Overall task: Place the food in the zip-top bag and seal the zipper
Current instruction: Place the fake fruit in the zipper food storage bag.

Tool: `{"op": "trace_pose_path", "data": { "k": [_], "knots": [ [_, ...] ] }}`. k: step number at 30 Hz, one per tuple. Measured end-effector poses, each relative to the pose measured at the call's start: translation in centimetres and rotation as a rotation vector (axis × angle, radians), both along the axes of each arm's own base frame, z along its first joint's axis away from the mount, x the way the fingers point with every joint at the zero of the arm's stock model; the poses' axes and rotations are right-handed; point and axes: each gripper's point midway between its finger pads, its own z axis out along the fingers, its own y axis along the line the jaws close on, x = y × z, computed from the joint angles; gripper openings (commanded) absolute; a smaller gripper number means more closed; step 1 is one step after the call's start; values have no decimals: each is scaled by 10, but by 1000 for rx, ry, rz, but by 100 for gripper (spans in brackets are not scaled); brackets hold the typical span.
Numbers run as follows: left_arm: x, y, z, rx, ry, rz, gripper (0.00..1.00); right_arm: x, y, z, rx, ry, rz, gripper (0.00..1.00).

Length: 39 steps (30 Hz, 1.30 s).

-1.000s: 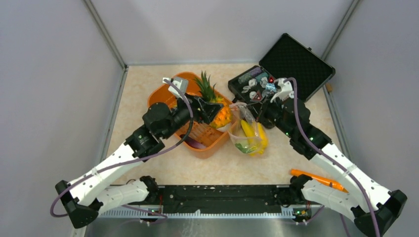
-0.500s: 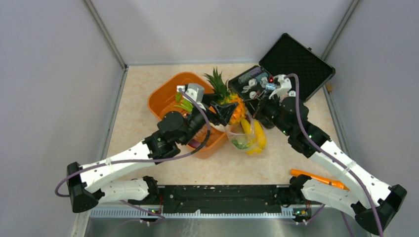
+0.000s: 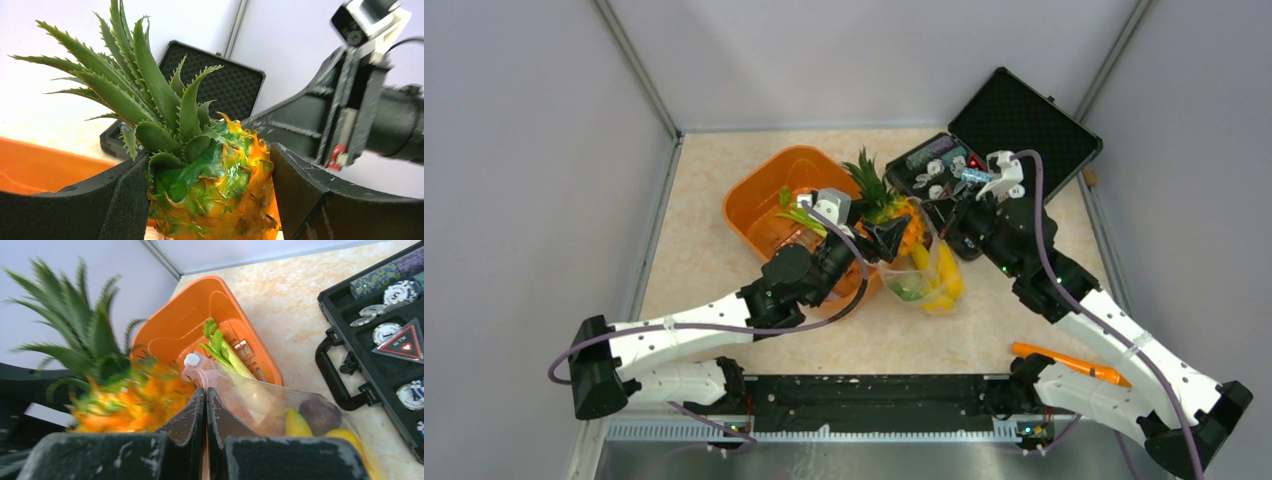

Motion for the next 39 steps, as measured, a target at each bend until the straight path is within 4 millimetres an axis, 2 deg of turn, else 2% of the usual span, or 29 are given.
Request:
{"op": "trace_pose_path", "data": {
  "k": [4,9,13,16,19,21,23,32,39],
  "knots": [
    [2,1,-22,27,30,29,8,-3,1,8,46,0,8,0],
    [1,-6,-40,44,50,48,18,-5,4,12,78,4,19,0],
    [1,-12,-50,86,55,58,39,-7,6,12,86,9,32,0],
    [3,-14,-51,118,49,66,59,-7,6,12,87,10,35,0],
    [3,-13,-48,125,38,71,83,-8,6,13,90,9,34,0],
    [2,-11,-47,142,33,68,88,-8,5,13,91,6,32,0],
    [-1,-7,-46,156,30,62,98,-9,4,13,92,4,30,0],
    [-12,11,-13,168,25,36,99,-10,1,11,86,1,24,0],
    [-17,21,-12,209,26,7,99,-11,3,10,78,-2,36,0]
  ]
}}
